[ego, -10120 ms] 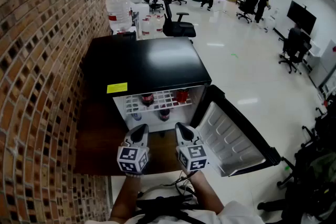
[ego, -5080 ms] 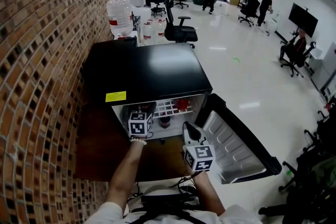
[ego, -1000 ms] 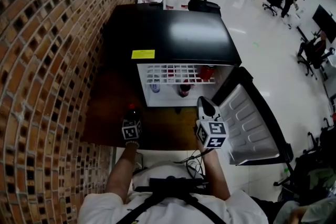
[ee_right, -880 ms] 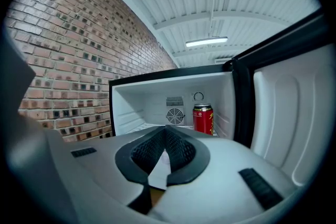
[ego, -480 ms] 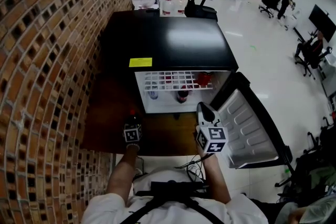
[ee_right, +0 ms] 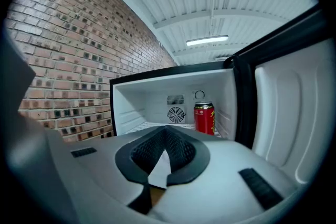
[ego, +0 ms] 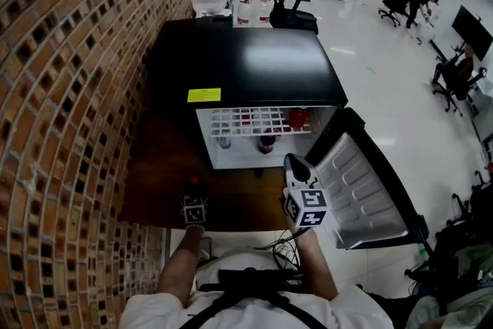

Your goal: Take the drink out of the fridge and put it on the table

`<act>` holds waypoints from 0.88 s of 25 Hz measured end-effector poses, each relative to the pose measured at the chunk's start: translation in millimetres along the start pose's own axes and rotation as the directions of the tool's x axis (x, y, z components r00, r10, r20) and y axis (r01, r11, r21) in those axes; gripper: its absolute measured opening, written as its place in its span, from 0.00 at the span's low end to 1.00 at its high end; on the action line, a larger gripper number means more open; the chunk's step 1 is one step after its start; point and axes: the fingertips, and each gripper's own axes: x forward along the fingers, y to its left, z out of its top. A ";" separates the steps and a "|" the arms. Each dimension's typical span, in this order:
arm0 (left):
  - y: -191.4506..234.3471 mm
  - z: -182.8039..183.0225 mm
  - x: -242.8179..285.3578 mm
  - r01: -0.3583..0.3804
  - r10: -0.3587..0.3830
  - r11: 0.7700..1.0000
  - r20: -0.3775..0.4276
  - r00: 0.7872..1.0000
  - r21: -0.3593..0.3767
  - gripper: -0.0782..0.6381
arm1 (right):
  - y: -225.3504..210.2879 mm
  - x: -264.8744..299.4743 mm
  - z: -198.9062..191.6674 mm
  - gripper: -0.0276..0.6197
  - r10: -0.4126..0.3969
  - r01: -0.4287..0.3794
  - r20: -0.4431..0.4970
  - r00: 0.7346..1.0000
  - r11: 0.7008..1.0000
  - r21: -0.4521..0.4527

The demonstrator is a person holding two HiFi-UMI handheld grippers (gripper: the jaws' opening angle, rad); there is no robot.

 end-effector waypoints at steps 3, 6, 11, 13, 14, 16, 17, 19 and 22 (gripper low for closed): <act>-2.6 6.0 -5.1 0.017 -0.017 1.000 0.014 1.000 -0.011 0.65 | -0.7 -1.4 -0.5 0.06 -0.003 0.003 0.000 1.000 1.000 0.004; -14.3 38.9 -31.3 0.045 -0.044 0.999 0.110 0.993 -0.005 0.74 | -2.9 -4.0 1.9 0.07 -0.009 0.009 0.010 1.000 1.000 0.010; -45.8 129.7 -101.1 0.074 -0.093 0.995 0.341 0.935 0.067 0.60 | -9.4 -7.8 4.8 0.07 -0.024 0.023 0.026 0.999 1.000 0.010; -64.4 166.2 -120.1 0.086 -0.133 0.987 0.398 0.907 0.135 0.53 | -10.6 -8.0 5.9 0.07 -0.025 0.025 0.028 0.999 1.000 0.007; -72.8 181.5 -126.9 0.094 -0.151 0.983 0.416 0.897 0.156 0.49 | -10.6 -8.4 6.5 0.07 -0.026 0.026 0.029 0.999 1.000 0.007; -88.2 206.1 -137.3 0.120 -0.184 0.978 0.428 0.885 0.172 0.46 | -10.3 -9.9 7.7 0.07 -0.028 0.027 0.032 0.999 1.000 0.005; -95.0 215.7 -141.1 0.133 -0.198 0.975 0.425 0.883 0.178 0.44 | -10.1 -10.8 8.2 0.07 -0.028 0.028 0.033 0.999 1.000 0.003; -108.0 233.3 -148.5 0.155 -0.225 0.969 0.425 0.877 0.193 0.38 | -10.1 -12.8 9.2 0.07 -0.030 0.030 0.036 0.999 1.000 0.000; -128.6 257.9 -159.6 0.189 -0.265 0.960 0.447 0.854 0.209 0.23 | -12.8 -15.3 12.8 0.07 -0.037 0.037 0.042 0.998 0.999 -0.003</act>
